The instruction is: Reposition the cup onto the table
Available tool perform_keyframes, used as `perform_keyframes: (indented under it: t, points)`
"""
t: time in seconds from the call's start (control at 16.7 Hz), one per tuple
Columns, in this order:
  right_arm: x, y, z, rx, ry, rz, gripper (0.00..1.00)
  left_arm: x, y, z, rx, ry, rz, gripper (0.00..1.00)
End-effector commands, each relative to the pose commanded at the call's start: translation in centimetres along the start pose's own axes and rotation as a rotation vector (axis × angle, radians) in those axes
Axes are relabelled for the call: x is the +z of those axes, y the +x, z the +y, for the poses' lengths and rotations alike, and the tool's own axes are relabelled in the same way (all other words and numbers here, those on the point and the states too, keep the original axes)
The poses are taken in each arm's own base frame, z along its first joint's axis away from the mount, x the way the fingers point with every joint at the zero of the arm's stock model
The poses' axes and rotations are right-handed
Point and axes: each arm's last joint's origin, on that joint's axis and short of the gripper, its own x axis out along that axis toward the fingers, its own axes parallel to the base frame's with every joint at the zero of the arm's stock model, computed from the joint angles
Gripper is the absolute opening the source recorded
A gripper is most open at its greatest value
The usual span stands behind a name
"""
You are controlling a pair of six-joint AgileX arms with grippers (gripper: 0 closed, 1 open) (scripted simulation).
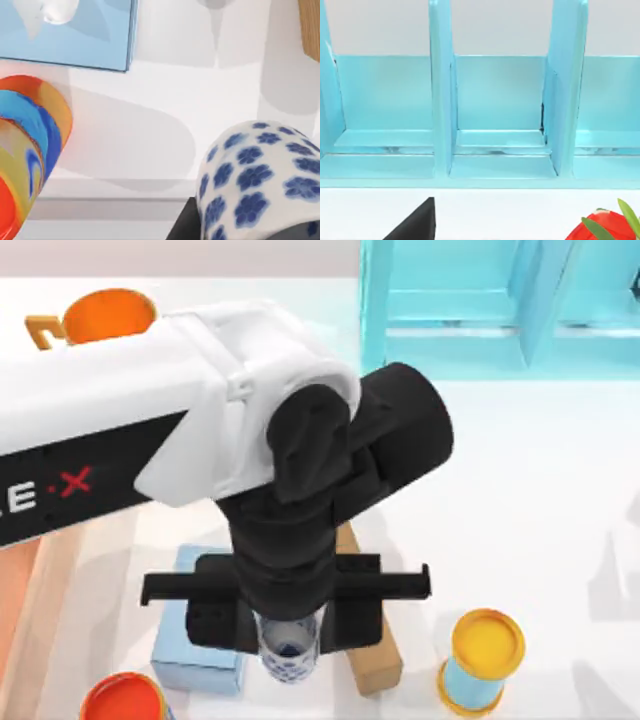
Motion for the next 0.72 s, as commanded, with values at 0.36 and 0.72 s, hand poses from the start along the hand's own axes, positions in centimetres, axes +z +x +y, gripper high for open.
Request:
perform_keyframes:
  t: [0.36, 0.72]
  points:
    - [0.0, 0.0, 0.0, 0.000, 0.000, 0.000, 1.00, -5.3, 0.3, -3.6, -0.010, 0.002, -0.014, 0.00]
    - [0.0, 0.0, 0.0, 0.000, 0.000, 0.000, 1.00, -5.2, 0.8, -3.5, -0.006, 0.002, -0.012, 0.00]
